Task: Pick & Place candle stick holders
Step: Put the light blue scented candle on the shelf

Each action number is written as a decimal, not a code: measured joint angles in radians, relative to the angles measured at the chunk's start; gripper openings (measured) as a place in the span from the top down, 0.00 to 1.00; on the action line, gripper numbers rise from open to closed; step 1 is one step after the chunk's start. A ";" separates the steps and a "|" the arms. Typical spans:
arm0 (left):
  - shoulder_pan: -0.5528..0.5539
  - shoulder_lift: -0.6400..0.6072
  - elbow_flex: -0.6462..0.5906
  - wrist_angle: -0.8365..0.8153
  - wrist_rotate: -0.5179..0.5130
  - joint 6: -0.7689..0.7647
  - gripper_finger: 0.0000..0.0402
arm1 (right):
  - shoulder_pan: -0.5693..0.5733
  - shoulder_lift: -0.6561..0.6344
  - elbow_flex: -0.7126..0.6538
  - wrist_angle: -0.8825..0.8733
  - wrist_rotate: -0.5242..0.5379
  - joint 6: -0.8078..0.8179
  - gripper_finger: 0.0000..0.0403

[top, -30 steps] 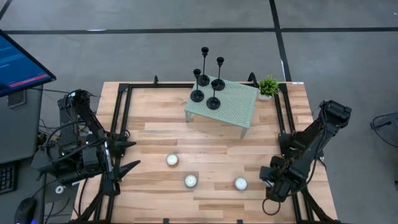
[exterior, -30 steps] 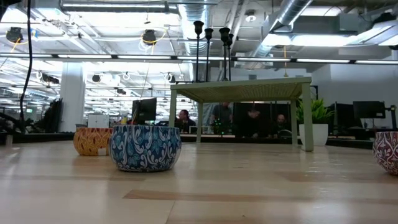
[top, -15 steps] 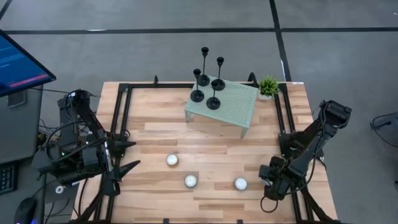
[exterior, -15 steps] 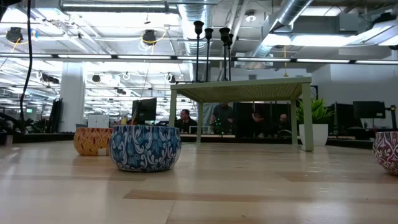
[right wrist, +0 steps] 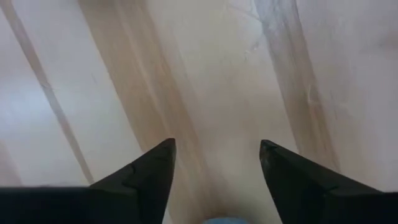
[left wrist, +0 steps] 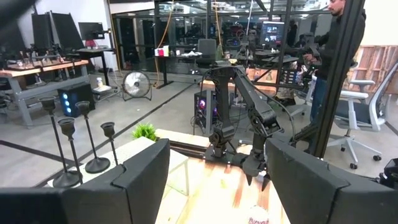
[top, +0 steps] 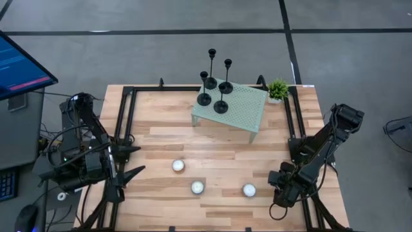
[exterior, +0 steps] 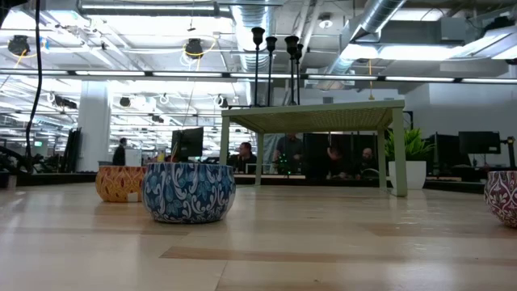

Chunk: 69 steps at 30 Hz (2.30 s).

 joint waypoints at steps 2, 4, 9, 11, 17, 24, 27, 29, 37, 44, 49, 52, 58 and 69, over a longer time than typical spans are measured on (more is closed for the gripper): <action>0.000 0.000 0.000 0.000 0.000 0.000 0.34 | 0.000 0.000 0.000 0.000 -0.009 0.008 0.46; 0.000 0.000 0.000 0.000 0.000 0.000 0.34 | 0.000 0.000 0.000 0.000 -0.030 0.010 0.47; 0.000 0.000 0.000 0.000 0.000 0.000 0.34 | -0.037 -0.044 0.060 -0.072 -0.071 -0.014 0.40; 0.000 0.000 0.000 0.000 0.000 0.000 0.34 | -0.072 -0.081 0.102 -0.158 -0.109 -0.043 0.34; 0.000 0.000 0.000 0.000 0.000 0.000 0.34 | -0.220 -0.148 0.166 -0.331 -0.419 -0.164 0.10; 0.000 0.000 0.000 0.000 0.000 0.000 0.34 | -0.393 -0.066 0.166 -0.500 -0.572 -0.418 0.06; 0.000 0.000 0.000 0.000 0.000 0.000 0.34 | -0.419 -0.030 0.165 -0.485 -0.573 -0.493 0.06; 0.000 0.001 0.000 0.000 0.000 -0.001 0.34 | -0.418 -0.013 0.165 -0.461 -0.572 -0.518 0.06; 0.000 0.007 0.000 0.000 0.011 -0.003 0.34 | -0.375 0.071 0.165 -0.445 -0.552 -0.601 0.01; 0.000 0.007 0.000 0.000 0.011 -0.003 0.34 | -0.365 0.111 0.164 -0.414 -0.565 -0.625 0.01; 0.000 0.006 0.000 0.001 0.011 -0.016 0.34 | -0.301 -0.001 0.164 -0.414 -0.455 -0.513 0.01; 0.000 0.006 0.000 0.001 0.011 -0.022 0.34 | -0.242 -0.068 0.164 -0.410 -0.404 -0.444 0.01; 0.000 0.006 0.000 0.001 0.012 -0.023 0.34 | -0.100 -0.123 0.164 -0.364 -0.302 -0.380 0.01; 0.000 0.006 0.000 0.001 0.012 -0.008 0.34 | 0.072 -0.126 0.105 -0.257 -0.257 -0.199 0.01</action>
